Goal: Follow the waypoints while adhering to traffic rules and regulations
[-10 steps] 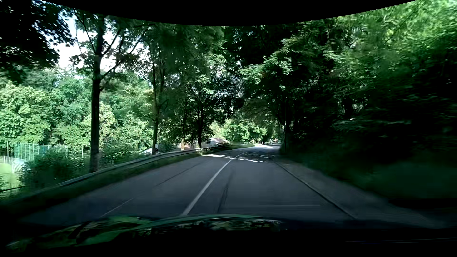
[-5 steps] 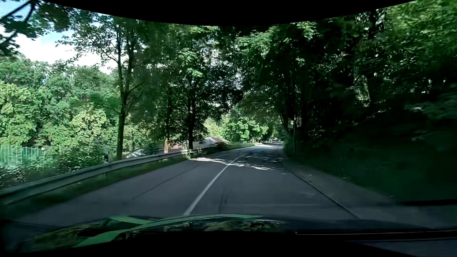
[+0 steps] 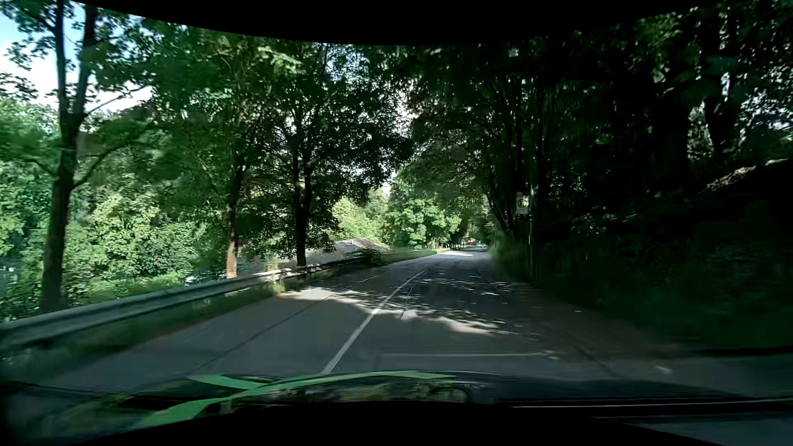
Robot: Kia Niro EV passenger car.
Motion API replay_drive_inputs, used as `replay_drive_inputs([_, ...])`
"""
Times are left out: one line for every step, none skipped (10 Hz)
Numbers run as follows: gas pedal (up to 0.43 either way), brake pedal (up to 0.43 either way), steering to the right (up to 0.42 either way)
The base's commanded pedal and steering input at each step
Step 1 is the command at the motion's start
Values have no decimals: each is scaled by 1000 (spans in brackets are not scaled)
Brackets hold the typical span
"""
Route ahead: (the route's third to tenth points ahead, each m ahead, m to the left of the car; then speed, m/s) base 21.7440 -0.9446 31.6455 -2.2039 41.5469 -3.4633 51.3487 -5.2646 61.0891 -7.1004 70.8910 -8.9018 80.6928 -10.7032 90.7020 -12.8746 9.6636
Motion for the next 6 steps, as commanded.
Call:
replay_drive_inputs([110, 0, 24])
replay_drive_inputs([67, 0, 26])
replay_drive_inputs([8, 0, 26])
replay_drive_inputs([0, 0, 26])
replay_drive_inputs([0, 0, 27])
replay_drive_inputs([0, 0, 26])
